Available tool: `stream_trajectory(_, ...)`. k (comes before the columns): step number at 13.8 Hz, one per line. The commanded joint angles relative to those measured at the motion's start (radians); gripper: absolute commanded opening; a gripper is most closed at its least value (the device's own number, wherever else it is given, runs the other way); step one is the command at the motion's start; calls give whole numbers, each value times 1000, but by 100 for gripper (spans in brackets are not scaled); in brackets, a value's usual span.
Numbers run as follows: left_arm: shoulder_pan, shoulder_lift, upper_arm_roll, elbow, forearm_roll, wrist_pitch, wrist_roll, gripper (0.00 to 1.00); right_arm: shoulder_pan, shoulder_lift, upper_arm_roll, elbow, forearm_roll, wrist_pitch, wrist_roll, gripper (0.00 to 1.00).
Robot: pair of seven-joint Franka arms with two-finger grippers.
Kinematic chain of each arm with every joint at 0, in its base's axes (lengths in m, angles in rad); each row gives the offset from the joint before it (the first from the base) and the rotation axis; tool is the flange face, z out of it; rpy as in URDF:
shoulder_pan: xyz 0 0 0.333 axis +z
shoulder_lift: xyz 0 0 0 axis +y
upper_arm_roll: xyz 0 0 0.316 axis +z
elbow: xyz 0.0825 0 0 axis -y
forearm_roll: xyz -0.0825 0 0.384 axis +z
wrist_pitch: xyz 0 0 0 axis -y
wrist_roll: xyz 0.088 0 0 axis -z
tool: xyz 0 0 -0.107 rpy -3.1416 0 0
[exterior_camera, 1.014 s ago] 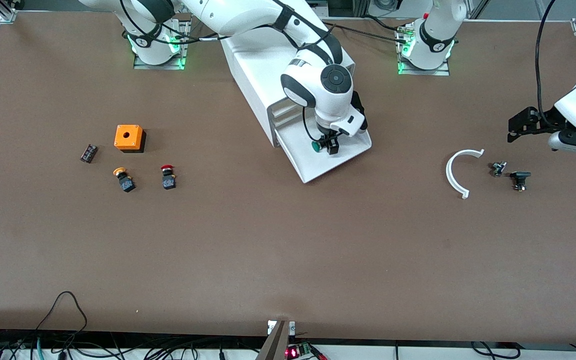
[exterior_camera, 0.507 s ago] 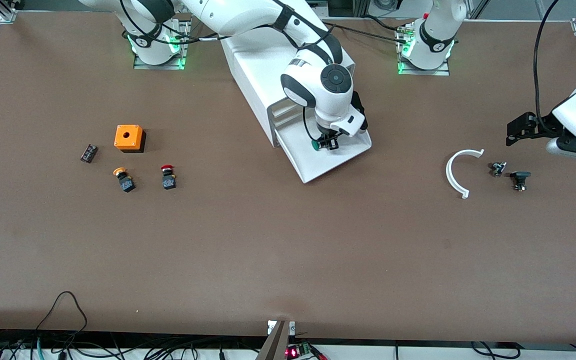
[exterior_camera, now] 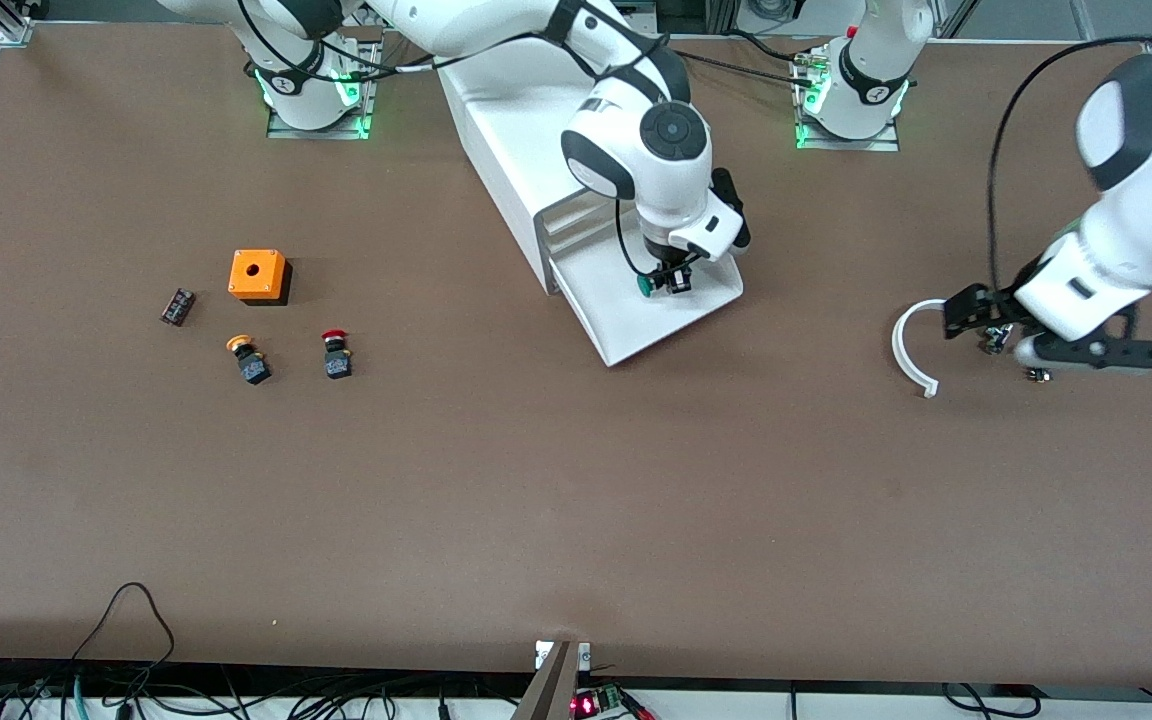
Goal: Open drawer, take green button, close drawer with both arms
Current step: 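Lift the button with the right gripper while the left gripper closes the drawer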
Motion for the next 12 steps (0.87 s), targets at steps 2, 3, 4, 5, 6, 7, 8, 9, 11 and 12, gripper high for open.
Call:
stream_trajectory(2, -35, 100, -21, -12, 13, 58, -170, 100, -122, -135, 30, -23, 68, -26, 93, 25)
stream_trajectory(3, -54, 130, -21, -18, 11, 115, -199, 100, -165, -155, 30, -36, 83, -28, 125, 25)
stream_trajectory(4, -77, 171, -21, -21, 11, 152, -236, 100, -213, -170, 30, -51, 88, -28, 158, 25)
stream_trajectory(5, -110, 214, -21, -21, 11, 179, -284, 100, -271, -179, 30, -80, 133, -26, 184, 25)
stream_trajectory(6, -151, 264, -21, -21, 11, 222, -348, 100, -323, -205, 25, -121, 188, -25, 193, 25)
stream_trajectory(7, -191, 310, -19, -29, 11, 279, -426, 100, -374, -221, 24, -157, 212, -20, 201, 25)
stream_trajectory(8, -235, 335, -19, -49, 11, 336, -527, 100, -414, -239, 21, -184, 217, -17, 214, 25)
stream_trajectory(9, -268, 346, -19, -79, 11, 379, -634, 100, -449, -266, 2, -239, 217, -21, 251, 26)
stream_trajectory(11, -321, 355, -19, -119, 11, 411, -756, 100, -530, -349, -22, -396, 223, -21, 413, 27)
stream_trajectory(12, -341, 357, -19, -136, 11, 425, -781, 100, -549, -374, -24, -440, 208, -18, 461, 27)
